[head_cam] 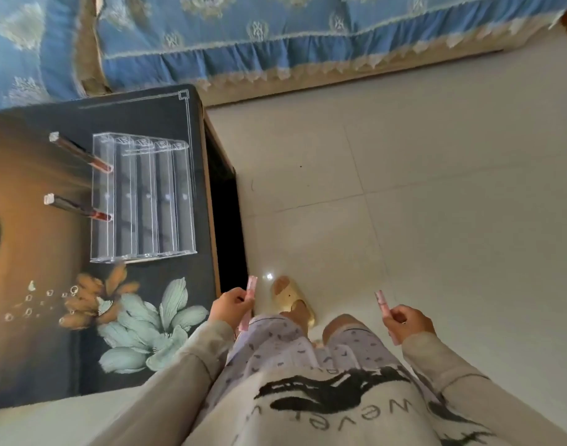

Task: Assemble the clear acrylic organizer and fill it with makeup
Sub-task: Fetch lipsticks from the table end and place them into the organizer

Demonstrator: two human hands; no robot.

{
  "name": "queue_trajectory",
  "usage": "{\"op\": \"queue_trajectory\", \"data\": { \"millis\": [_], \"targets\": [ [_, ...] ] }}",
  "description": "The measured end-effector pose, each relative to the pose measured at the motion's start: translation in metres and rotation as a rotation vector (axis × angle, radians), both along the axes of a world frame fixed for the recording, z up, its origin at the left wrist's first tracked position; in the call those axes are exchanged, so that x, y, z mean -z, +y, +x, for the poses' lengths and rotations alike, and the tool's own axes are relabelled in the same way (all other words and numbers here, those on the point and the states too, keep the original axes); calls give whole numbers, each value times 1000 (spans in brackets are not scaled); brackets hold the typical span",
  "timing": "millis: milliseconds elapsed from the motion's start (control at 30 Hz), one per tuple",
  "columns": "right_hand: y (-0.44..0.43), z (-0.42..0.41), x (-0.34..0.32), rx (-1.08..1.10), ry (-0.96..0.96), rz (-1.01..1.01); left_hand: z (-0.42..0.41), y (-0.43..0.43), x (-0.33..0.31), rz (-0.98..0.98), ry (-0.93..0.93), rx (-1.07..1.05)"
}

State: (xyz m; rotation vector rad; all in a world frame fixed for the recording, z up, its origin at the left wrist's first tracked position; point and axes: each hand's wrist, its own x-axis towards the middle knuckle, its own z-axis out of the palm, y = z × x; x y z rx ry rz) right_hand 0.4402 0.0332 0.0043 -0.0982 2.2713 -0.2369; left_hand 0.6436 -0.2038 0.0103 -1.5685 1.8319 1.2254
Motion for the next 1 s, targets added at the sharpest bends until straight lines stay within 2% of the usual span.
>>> {"op": "queue_trajectory", "data": {
  "millis": [233,400,600,800,900,1000],
  "targets": [
    [-67,-54,-13,-10,62,-80,-61,-67,-24,-46,114,-101],
    [-125,-95,-10,-157,38,-104,-70,-92,-22,-20,101,-211],
    [-231,-149,-3,-482,-12,-85,-60,-96,-8,11,-31,-469],
    [-347,-189,-8,-798,-15,-102,-70,-76,-7,60,-130,-830],
    [-391,-198,-7,-962,-8,-109,-86,-64,-7,64,-146,-961],
    [-427,-197,-3,-1116,-12,-101,-100,-54,-6,95,-76,-1137]
  ]
}}
